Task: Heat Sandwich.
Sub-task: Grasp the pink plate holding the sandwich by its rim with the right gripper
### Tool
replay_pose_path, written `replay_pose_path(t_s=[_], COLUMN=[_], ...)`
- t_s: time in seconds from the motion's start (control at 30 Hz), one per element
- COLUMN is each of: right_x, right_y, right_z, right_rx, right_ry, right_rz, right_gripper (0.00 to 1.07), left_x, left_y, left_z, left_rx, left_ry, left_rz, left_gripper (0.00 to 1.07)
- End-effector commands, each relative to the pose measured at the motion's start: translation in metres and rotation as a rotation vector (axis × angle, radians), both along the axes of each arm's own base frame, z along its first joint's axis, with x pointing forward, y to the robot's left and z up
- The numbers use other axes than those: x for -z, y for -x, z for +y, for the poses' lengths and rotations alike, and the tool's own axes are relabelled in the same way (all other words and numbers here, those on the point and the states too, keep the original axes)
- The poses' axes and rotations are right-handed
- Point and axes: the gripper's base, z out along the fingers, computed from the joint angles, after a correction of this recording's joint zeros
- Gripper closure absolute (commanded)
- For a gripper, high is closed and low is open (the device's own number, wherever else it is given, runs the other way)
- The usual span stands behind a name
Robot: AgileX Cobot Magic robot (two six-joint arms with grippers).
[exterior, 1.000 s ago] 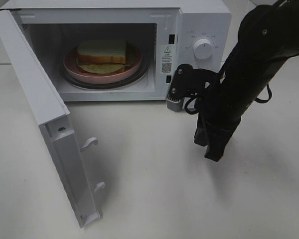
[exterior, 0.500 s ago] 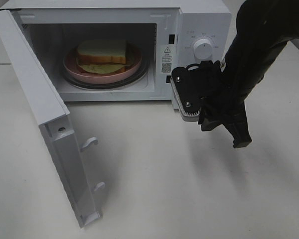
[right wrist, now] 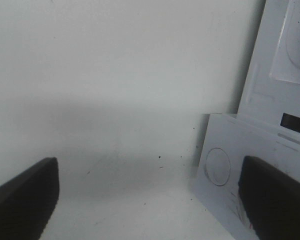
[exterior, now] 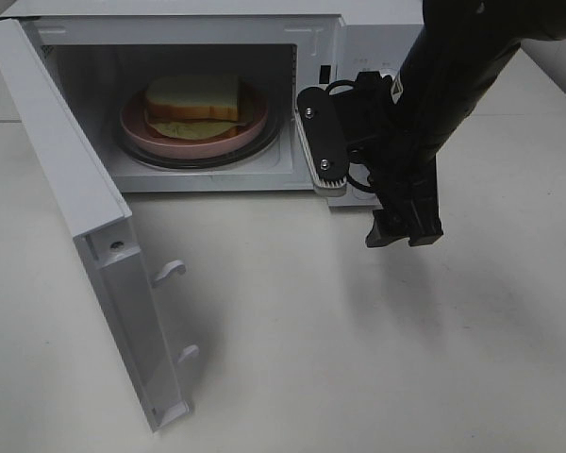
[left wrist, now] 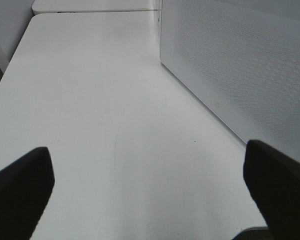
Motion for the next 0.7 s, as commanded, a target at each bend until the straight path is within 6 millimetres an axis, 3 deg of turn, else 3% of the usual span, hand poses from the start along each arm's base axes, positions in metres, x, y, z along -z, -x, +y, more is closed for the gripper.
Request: replay_pose_path(t_s=[0.03,0.23,0.57,0.7], right_x=[-0.004,-0.006,-0.007,-0.001], right_y=[0.002,0.003,-0.001,-0.012], right_z=[0.007,0.020,0.025,0.043], right_rx=[-0.020,-0.063,-0.084,-0.106], right_ry=[-0.007,-0.048,-0.067,-0.069], right_rz=[-0.031,-0.091,-0.139,-0.140], right_gripper=[0.09,0.11,0.14,0.16], left_x=[-0.001,-0.001,-0.001,-0.001], left_y=[0.001,0.001,0.001,0.001], left_z=[0.000,0.000,0.000,0.000], left_rx=[-0.002,-0.002,-0.002,-0.002], left_ry=[0.007,0.007,0.007,0.007], left_rz=[-0.018,-0.018,-0.018,-0.018], left_gripper=[0.09,0.09,0.09,0.09])
